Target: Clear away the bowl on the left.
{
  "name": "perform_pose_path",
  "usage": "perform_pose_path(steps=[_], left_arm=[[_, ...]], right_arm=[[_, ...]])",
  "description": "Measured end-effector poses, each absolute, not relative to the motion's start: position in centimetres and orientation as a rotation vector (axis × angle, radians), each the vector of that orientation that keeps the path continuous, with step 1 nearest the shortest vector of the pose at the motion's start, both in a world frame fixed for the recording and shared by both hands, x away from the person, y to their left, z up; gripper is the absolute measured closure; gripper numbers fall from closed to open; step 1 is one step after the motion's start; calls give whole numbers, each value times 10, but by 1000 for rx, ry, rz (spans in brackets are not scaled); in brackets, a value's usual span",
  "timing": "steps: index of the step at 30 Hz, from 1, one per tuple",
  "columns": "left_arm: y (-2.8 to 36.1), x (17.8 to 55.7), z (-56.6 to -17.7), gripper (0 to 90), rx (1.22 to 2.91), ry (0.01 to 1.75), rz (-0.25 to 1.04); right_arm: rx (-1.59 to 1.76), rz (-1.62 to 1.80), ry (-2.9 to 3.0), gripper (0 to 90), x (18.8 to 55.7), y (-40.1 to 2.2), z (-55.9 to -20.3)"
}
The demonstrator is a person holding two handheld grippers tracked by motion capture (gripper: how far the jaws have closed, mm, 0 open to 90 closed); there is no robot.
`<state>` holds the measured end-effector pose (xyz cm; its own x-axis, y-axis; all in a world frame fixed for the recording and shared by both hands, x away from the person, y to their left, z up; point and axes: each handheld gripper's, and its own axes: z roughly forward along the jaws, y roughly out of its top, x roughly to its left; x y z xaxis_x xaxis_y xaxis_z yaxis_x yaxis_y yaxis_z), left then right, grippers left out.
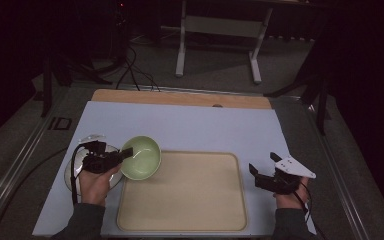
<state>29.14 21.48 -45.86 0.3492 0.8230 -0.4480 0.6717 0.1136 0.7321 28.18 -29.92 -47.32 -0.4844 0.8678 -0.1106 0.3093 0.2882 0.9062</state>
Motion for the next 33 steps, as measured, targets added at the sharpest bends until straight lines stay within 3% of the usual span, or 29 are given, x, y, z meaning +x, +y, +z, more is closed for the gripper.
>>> perform_pose_path(steps=[33], left_arm=[[189, 296, -465, 826, 1658, 1340, 174]], right_arm=[[1045, 1167, 1954, 137, 282, -299, -474]])
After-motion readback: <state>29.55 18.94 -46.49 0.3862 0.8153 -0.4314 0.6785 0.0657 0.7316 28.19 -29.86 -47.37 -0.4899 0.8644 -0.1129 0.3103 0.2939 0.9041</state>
